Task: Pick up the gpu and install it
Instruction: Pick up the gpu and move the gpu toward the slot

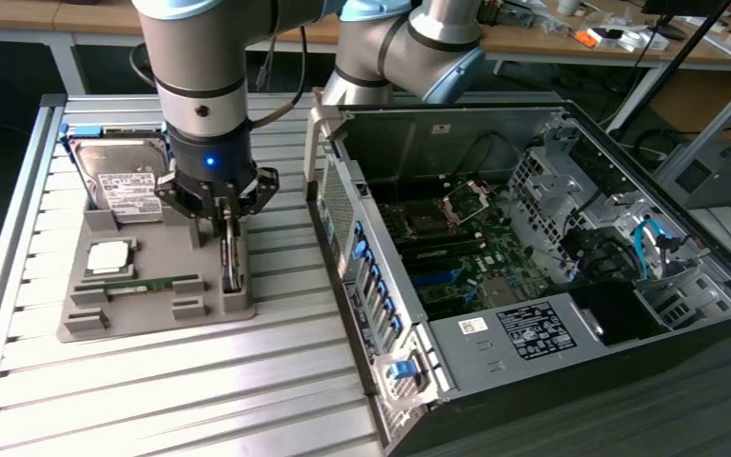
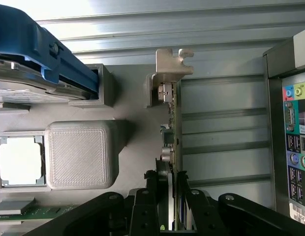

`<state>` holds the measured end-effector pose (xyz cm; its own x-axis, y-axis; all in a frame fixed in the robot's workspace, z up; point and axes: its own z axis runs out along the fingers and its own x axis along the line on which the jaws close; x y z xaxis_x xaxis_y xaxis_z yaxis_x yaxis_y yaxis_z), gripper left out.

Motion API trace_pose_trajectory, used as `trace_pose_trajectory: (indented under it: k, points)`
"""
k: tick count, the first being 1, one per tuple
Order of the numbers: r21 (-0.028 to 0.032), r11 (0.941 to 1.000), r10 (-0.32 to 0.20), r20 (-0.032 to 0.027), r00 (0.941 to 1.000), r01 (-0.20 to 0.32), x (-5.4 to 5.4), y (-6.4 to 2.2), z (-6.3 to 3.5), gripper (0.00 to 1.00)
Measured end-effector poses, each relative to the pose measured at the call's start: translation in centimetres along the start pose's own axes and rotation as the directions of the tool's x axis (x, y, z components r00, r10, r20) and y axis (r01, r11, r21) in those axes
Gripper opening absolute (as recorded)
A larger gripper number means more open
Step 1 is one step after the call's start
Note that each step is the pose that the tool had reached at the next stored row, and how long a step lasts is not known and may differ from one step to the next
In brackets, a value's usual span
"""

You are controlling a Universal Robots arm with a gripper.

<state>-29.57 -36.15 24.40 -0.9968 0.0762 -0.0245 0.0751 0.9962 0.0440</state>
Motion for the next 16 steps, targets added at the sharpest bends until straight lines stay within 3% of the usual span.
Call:
trace_pose_trajectory:
  k: [6, 16]
  points:
    - [0.0009, 1.0, 0.0, 0.0002, 1.0, 0.0, 0.0, 0.0, -0.03, 0.27]
    - [0.0011, 1.0, 0.0, 0.0, 1.0, 0.0, -0.02, 0.04, -0.87, 0.27]
